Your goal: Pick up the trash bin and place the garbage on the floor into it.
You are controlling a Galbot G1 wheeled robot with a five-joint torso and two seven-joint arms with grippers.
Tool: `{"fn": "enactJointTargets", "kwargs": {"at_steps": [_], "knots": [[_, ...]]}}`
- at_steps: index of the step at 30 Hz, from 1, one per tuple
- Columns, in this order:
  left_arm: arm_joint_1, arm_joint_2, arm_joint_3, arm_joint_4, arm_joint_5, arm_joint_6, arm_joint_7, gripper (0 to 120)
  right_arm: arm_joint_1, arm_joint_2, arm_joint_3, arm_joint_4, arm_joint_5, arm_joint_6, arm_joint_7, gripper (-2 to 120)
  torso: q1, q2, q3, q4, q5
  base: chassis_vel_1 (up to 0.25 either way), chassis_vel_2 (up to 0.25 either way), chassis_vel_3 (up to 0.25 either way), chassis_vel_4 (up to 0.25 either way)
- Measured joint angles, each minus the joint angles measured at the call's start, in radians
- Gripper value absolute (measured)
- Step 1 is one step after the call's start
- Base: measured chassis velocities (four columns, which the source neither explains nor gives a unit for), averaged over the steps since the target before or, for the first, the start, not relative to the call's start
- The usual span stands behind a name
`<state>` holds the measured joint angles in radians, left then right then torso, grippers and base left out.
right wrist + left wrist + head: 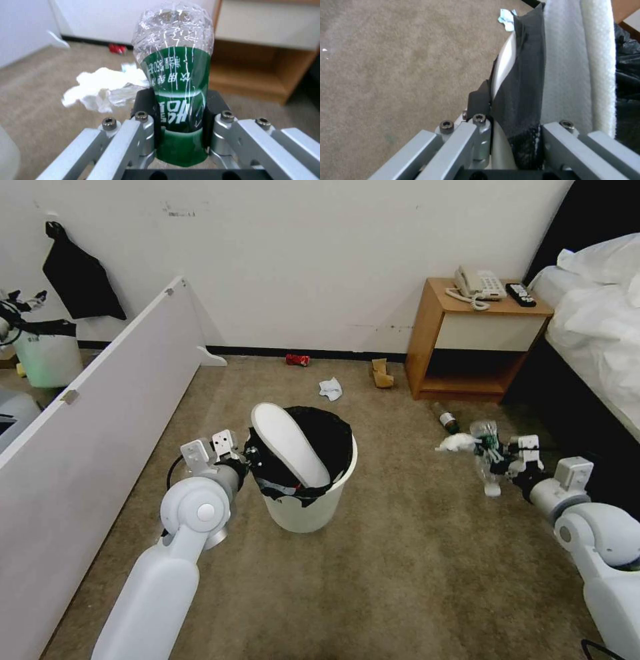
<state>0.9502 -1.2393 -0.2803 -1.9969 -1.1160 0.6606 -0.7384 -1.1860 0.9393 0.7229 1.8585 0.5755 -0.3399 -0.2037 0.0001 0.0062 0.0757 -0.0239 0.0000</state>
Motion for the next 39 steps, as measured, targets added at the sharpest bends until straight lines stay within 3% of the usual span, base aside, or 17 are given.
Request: {"fn": "enactJointTargets", "kwargs": {"at_steps": [12, 15, 18, 20, 30, 39], "knots": [[-0.005, -0.007, 0.044, 0.007, -0.02, 0.005, -0.008, 4, 0.0, -0.009, 0.009, 0.079, 0.029, 0.144, -0.087, 19, 0.0, 0.0, 0.0, -0.0001, -0.0001, 0.0, 0.0, 0.0, 0.0], [-0.01, -0.009, 0.058, 0.015, -0.035, 0.004, -0.004, 4, 0.005, -0.008, -0.008, 0.073, 0.056, 0.249, -0.193, 19, 0.0, 0.0, 0.0, 0.0, 0.0, 0.0, 0.0, 0.0, 0.0], [-0.012, -0.008, 0.064, 0.018, -0.042, 0.003, -0.002, 4, 0.006, -0.008, -0.014, 0.072, 0.071, 0.27, -0.224, 19, 0.0, 0.0, 0.0, 0.0001, 0.0001, 0.0, 0.0, 0.0, 0.0], [-0.021, -0.007, 0.084, 0.03, -0.049, 0.002, 0.006, 4, 0.01, -0.008, -0.025, 0.071, 0.11, 0.312, -0.301, 19, 0.0, 0.0, 0.0, 0.0, 0.0, 0.0, 0.0, 0.0, 0.0], [-0.05, -0.013, 0.143, 0.065, -0.063, 0.002, 0.016, 4, 0.02, -0.021, -0.044, 0.072, 0.17, 0.338, -0.371, 19, 0.0, 0.0, 0.0, -0.0001, 0.0001, 0.0, 0.0, 0.0, 0.0], [-0.064, -0.023, 0.183, 0.077, -0.06, 0.002, 0.018, 4, 0.054, -0.083, -0.091, 0.065, 0.222, 0.312, -0.388, 19, 0.0, 0.0, 0.0, 0.0, 0.0001, 0.0, 0.0, 0.0, 0.0]]}}
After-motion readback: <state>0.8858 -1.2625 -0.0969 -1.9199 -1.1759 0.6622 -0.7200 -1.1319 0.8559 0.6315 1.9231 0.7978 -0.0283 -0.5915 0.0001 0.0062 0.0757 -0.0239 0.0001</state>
